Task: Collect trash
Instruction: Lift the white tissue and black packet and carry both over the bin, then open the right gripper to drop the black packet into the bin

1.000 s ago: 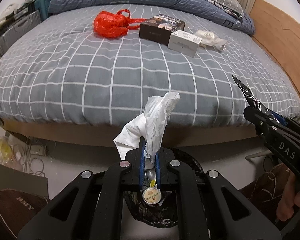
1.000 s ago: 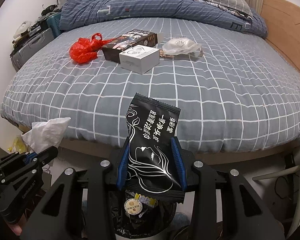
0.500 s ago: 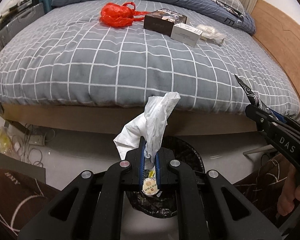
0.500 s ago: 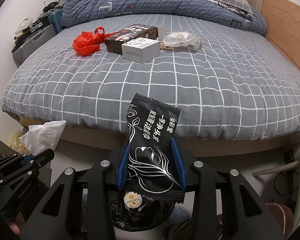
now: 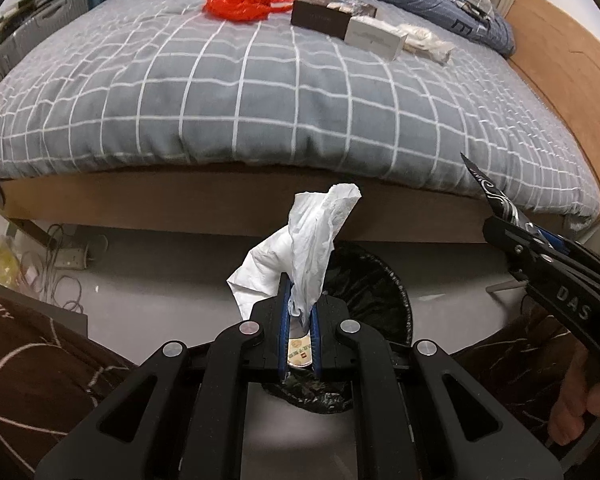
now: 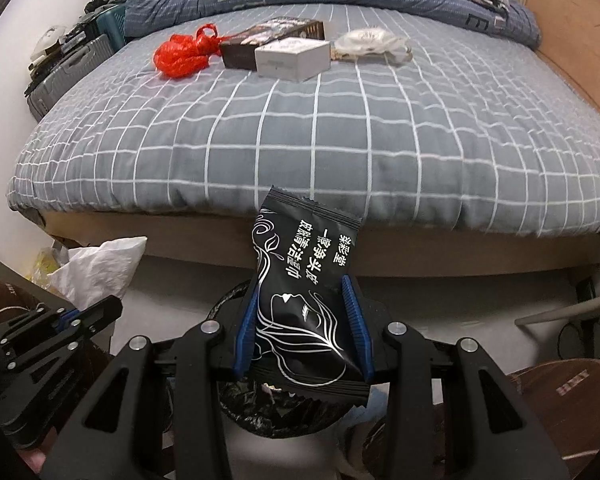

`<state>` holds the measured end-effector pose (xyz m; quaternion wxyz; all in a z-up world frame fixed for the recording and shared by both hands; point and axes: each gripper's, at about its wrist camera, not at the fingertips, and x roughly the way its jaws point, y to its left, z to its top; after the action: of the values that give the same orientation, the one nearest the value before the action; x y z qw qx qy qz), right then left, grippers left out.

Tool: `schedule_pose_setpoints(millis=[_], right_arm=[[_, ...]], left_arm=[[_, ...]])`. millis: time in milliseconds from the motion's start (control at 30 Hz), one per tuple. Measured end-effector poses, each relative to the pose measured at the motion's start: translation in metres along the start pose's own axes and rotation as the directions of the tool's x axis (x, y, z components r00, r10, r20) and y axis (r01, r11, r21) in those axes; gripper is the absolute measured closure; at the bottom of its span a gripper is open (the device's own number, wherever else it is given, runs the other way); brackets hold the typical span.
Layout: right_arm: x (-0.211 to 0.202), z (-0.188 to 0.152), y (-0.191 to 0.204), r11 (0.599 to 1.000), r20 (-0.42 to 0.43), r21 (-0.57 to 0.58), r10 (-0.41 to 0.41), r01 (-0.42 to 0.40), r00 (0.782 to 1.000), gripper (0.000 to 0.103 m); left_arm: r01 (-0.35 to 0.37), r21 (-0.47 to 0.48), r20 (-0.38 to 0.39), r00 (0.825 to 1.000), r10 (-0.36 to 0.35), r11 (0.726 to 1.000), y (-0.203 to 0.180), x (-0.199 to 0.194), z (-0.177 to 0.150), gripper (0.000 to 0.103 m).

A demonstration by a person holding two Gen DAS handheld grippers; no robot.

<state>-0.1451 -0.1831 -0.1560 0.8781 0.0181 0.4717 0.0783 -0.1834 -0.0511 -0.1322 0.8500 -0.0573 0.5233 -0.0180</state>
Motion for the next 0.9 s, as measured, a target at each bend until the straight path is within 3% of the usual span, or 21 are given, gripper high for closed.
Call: schedule_pose_setpoints(millis=[500, 900], right_arm=[[0.045, -0.01, 0.022, 0.997, -0.112, -0.073, -0.003, -0.005, 0.994, 0.065], [0.096, -0.036, 0.042, 0.992, -0.266, -0.128, -0.043, 0.009, 0.963, 0.065]], left_arm=[[-0.05, -0.024, -0.055, 0.997, 0.049, 0.998, 0.024, 0.037, 0.003, 0.095], [-0.077, -0.059, -0.113, 0.991, 0.07, 0.995, 0.053, 0.052, -0.013, 0.095]])
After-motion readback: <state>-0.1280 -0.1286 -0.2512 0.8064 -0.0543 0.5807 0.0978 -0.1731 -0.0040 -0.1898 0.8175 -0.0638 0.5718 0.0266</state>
